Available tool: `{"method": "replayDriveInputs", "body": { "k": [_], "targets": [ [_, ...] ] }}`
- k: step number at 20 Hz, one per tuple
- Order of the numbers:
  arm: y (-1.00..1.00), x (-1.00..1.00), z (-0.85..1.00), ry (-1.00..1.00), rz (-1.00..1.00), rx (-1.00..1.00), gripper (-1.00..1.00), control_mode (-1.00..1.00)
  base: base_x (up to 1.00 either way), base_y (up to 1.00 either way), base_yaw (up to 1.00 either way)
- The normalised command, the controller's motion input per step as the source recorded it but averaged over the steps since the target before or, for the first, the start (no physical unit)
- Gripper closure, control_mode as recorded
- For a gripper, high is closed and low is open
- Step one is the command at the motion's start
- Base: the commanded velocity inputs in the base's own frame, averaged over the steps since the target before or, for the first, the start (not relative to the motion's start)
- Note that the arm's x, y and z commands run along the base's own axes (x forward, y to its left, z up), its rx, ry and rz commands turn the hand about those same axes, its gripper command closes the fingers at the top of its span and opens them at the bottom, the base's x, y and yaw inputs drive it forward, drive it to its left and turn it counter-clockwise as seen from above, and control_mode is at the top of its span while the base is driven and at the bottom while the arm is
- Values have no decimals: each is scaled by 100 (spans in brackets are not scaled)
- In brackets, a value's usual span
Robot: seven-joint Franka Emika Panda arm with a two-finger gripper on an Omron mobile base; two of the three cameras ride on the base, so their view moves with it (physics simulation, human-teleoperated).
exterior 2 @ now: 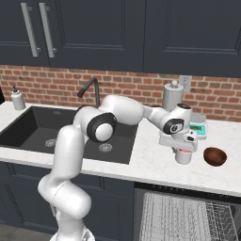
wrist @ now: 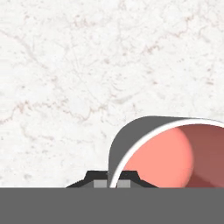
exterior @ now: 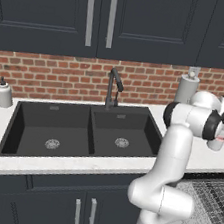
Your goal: Pick up the cup and bowl from the counter, place them in the dishwasher, and close the dishwasher door.
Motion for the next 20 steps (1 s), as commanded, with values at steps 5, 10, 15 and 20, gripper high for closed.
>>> {"method": "replayDriveInputs", "body": {
  "k": [5,10,15,20],
  "targets": [
    [40,-91,-11,-13,1,0,100,-100,0,0,0],
    [41,-100,-1,-18,1,0,100,-100,0,0,0],
    [13,-100,0,-19,1,0,100,-100,0,0,0],
    [0,-100,3,-16,6,0,100,-100,0,0,0]
  ]
}}
